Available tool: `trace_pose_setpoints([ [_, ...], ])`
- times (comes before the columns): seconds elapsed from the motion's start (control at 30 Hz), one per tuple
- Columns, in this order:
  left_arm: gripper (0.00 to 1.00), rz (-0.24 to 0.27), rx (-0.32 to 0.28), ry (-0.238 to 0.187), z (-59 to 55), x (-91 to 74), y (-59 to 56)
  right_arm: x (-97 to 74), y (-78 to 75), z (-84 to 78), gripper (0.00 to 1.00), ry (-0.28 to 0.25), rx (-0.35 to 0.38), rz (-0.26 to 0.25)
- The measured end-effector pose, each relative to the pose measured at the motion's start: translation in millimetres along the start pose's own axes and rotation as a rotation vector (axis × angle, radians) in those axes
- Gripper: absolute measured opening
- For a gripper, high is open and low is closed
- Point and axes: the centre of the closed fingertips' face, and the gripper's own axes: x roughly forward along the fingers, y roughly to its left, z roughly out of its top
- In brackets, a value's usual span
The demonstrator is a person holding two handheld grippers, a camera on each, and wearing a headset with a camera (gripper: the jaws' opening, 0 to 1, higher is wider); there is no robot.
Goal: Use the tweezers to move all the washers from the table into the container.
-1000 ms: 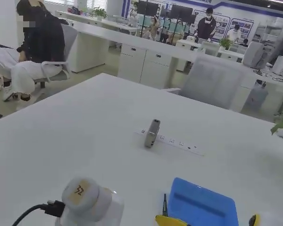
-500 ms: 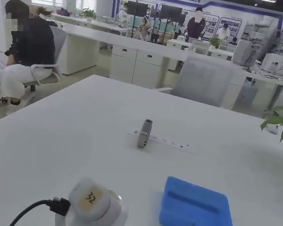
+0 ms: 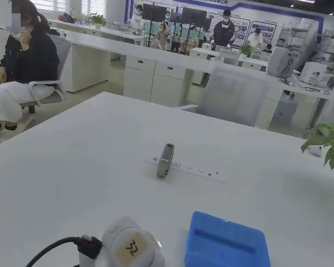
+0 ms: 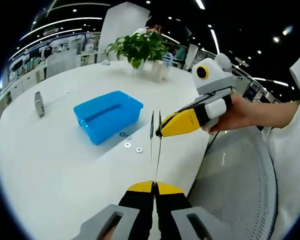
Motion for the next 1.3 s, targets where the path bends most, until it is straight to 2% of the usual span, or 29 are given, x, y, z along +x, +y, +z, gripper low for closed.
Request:
trace_pose_setpoints([
  [0.03, 0.00, 0.007, -0.004, -0.006, 0.7, -1.3, 1.0, -0.2, -3.3, -1.4, 0.04, 0.002, -0.001, -0.004],
  [0.07, 0.00, 0.022, -0.006, -0.022, 4.2, -3.5, 2.6, -3.1, -15.8, -13.0, 0.00, 0.063, -0.023, -0.059],
  [0.1, 0.00, 0.016, -0.003, -0.034, 6.3, -5.7, 1.9, -0.2, -23.4, -15.9, 0.00, 0.066, -0.046, -0.089],
  [0.13, 0.00, 0.013, -0.017, -0.046, 9.2, -7.5, 2.2, -0.1, -19.6, -21.3, 0.00, 0.077, -0.078, -0.065],
  [0.17, 0.00, 0.011, -0.020, -0.044, 9.2, -7.4, 2.3, 0.2, -12.6, -18.7, 0.00, 0.047, -0.051, -0.039],
  [0.2, 0.00, 0.013, -0.020, -0.035, 8.1, -6.2, 3.0, 0.5, -8.8, -15.6, 0.00, 0.025, -0.014, -0.030],
  [0.23, 0.00, 0.037, 0.006, 0.004, 2.2, -5.3, 6.1, -0.9, -7.7, -14.6, 0.00, 0.026, 0.003, -0.039],
  [0.27, 0.00, 0.060, 0.031, 0.039, -2.8, -4.7, 9.3, -1.8, -6.8, -14.3, 0.00, 0.030, -0.012, -0.051],
  [0.3, 0.00, 0.076, 0.061, 0.076, -8.8, -2.1, 11.5, -4.6, -10.1, -11.8, 0.00, 0.035, -0.088, -0.095],
  [0.37, 0.00, 0.077, 0.091, 0.123, -16.5, 1.3, 11.7, -7.4, -0.3, -10.2, 0.00, 0.067, -0.173, -0.098],
  [0.43, 0.00, 0.078, 0.104, 0.136, -18.7, 3.8, 11.2, -8.4, 7.5, -6.7, 0.00, 0.101, -0.245, -0.101],
  [0.47, 0.00, 0.079, 0.119, 0.150, -21.0, 5.2, 12.1, -7.8, 12.2, -3.9, 0.00, 0.128, -0.330, -0.108],
  [0.5, 0.00, 0.079, 0.128, 0.154, -20.4, 5.5, 10.8, -5.8, 14.2, -3.9, 0.02, 0.152, -0.379, -0.111],
  [0.57, 0.00, 0.076, 0.147, 0.169, -18.8, 5.5, 8.1, 0.2, 17.5, -11.8, 0.12, 0.251, -0.488, -0.105],
  [0.6, 0.00, 0.075, 0.162, 0.179, -18.6, 5.1, 8.0, 4.6, 16.7, -17.0, 0.16, 0.311, -0.579, -0.106],
  [0.67, 0.00, 0.076, 0.194, 0.190, -16.8, 3.2, 7.7, 10.9, 9.5, -26.0, 0.19, 0.405, -0.703, -0.133],
  [0.7, 0.00, 0.077, 0.198, 0.191, -16.1, 2.8, 7.7, 15.6, 8.6, -27.0, 0.18, 0.419, -0.754, -0.126],
  [0.8, 0.00, 0.075, 0.214, 0.184, -12.2, -0.8, 7.8, 26.0, 1.6, -39.5, 0.19, 0.511, -0.840, -0.097],
  [0.87, 0.00, 0.070, 0.215, 0.168, -8.5, -3.6, 4.4, 30.9, -1.3, -49.3, 0.17, 0.569, -0.859, -0.068],
  [0.97, 0.00, 0.075, 0.232, 0.164, -11.3, -3.2, 1.6, 43.1, -4.6, -54.2, 0.13, 0.594, -0.887, -0.058],
  [1.1, 0.00, 0.100, 0.298, 0.167, -16.5, -2.6, 2.9, 48.5, -2.3, -64.7, 0.08, 0.634, -0.954, -0.008],
  [1.2, 0.00, 0.106, 0.391, 0.169, -17.9, -3.9, 3.2, 50.7, -0.3, -72.5, 0.06, 0.646, -1.010, 0.003],
  [1.27, 0.00, 0.095, 0.452, 0.167, -21.6, -3.0, 3.3, 50.7, -0.7, -78.0, 0.04, 0.679, -1.079, 0.033],
  [1.3, 0.00, 0.078, 0.478, 0.154, -23.2, -1.9, 1.8, 49.9, -1.0, -80.4, 0.03, 0.694, -1.078, 0.033],
])
